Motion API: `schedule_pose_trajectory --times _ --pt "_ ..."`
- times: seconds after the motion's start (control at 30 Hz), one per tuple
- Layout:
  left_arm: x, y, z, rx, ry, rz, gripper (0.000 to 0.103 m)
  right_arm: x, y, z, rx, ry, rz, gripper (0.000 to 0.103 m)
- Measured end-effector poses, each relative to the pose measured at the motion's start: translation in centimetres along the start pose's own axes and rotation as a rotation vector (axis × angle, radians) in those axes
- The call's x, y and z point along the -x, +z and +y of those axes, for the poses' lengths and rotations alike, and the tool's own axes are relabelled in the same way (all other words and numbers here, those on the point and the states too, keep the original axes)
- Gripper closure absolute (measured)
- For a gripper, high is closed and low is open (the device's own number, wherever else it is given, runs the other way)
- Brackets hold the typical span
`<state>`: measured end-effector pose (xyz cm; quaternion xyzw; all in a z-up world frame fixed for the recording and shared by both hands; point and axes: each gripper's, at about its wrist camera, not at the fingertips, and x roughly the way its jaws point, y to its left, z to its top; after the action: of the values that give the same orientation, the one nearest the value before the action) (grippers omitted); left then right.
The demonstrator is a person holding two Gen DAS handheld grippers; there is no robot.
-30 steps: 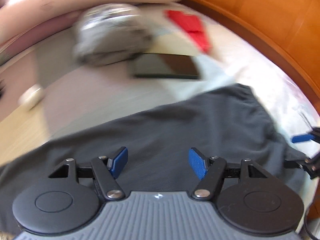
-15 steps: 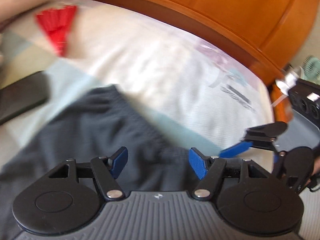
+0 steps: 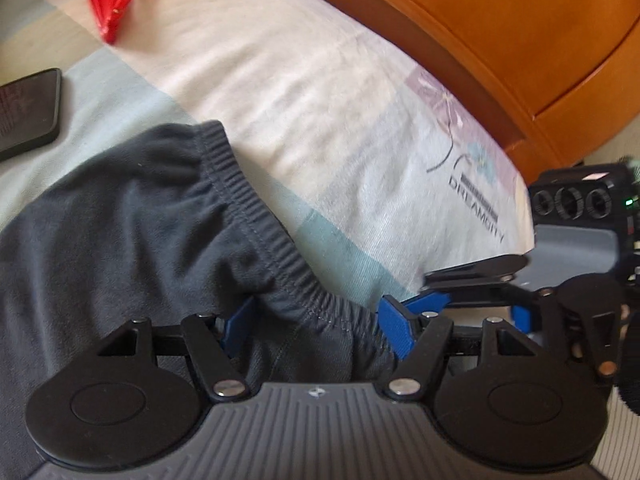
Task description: Fold clothes
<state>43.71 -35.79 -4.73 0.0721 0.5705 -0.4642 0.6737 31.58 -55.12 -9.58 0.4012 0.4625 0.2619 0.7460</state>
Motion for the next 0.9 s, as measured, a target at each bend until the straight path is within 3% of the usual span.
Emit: schedule_pose_trajectory --times 0.17,0.37,0.5,0.57,0.67,0.77,0.9 --pt "1.7 -0.1 1.1 0.063 0.005 -0.04 0.035 -0.9 0.0 1.7 0.019 0.041 0.124 0.0" --pt "0.5 -0.6 1.2 0.078 -0.029 0.008 0.033 2.4 -2.3 4.5 0.049 0.027 0.039 0.0" --pt "-0.8 0.2 0.4 0.069 -0.033 -0.01 0.027 3.4 -2.7 4.8 0.068 -0.118 0.01 0.0" --pt "-0.6 0.9 -0.3 0.052 -0.048 -0.035 0.027 3.3 -2.7 5.6 0.127 -0.235 0.01 0.0" --pt "0.7 1.9 -1.0 -0.007 -0.043 -0.086 0.026 3.4 -2.8 7.7 0.264 -0.343 -0.016 0.0" --pt "2.0 2.3 0.0 -0.027 0.027 -0.113 0.026 2.0 -2.7 9.2 0.354 -0.35 -0.007 0.0" --pt "2.7 2.6 2.2 0.01 0.086 -0.115 0.026 -2.4 -3.1 8.6 0.369 -0.334 0.069 0.0"
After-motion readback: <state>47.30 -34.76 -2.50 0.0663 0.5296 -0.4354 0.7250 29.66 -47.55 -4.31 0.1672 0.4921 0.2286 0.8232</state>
